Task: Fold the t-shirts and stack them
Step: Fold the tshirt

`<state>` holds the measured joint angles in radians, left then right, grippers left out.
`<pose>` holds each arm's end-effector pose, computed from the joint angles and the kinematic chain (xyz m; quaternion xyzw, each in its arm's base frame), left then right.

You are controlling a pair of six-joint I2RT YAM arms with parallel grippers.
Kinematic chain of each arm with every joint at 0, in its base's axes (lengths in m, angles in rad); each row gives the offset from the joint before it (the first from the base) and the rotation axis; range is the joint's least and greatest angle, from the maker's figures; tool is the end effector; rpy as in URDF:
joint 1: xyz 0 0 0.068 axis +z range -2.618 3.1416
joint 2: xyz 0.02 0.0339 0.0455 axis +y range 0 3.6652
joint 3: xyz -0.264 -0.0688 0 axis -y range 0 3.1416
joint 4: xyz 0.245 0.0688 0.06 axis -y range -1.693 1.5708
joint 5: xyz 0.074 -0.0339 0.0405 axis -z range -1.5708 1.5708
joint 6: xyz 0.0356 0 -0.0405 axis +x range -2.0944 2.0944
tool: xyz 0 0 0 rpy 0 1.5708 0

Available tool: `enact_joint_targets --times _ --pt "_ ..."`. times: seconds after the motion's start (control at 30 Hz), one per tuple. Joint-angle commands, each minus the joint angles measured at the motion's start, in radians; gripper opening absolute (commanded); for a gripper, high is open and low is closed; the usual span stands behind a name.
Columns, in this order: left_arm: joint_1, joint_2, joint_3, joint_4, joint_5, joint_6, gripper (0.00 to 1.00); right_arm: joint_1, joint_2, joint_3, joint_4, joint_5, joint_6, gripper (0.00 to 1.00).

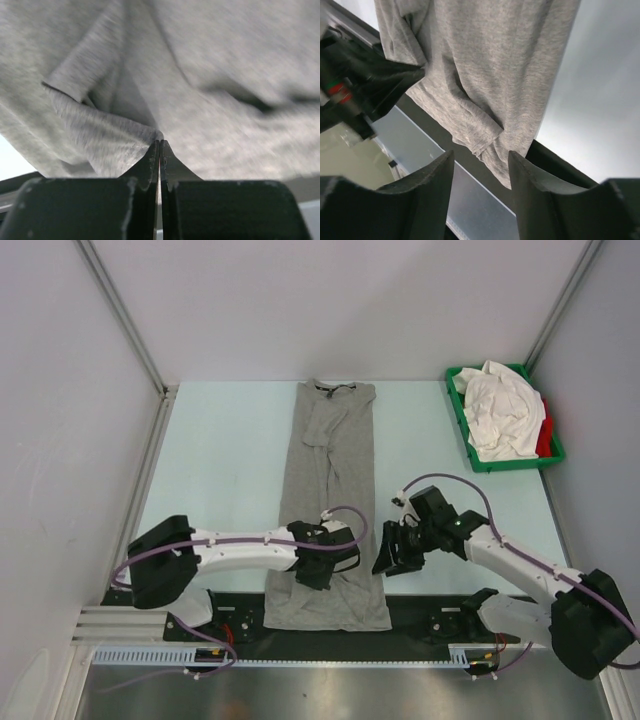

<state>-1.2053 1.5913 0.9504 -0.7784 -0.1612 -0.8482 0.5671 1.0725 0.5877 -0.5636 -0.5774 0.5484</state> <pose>0.1033 -0.2540 0.1712 0.1705 0.9792 -0.0230 0.1077 0.1501 0.1187 0.1943 -0.0822 0.9254 0.3644 0.0645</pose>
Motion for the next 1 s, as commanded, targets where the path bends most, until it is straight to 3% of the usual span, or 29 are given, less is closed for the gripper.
enact_joint_targets --times 0.0,0.23,0.97 --pt "-0.048 -0.082 0.015 0.008 0.051 -0.012 0.0 0.034 0.055 -0.011 0.073 -0.048 -0.034 0.52" --pt "-0.119 -0.143 -0.056 0.096 0.112 -0.057 0.0 0.091 0.128 -0.042 0.18 -0.101 -0.025 0.42" --pt "-0.195 -0.208 -0.168 0.2 0.193 -0.097 0.0 0.195 0.245 -0.077 0.291 -0.065 -0.019 0.45"
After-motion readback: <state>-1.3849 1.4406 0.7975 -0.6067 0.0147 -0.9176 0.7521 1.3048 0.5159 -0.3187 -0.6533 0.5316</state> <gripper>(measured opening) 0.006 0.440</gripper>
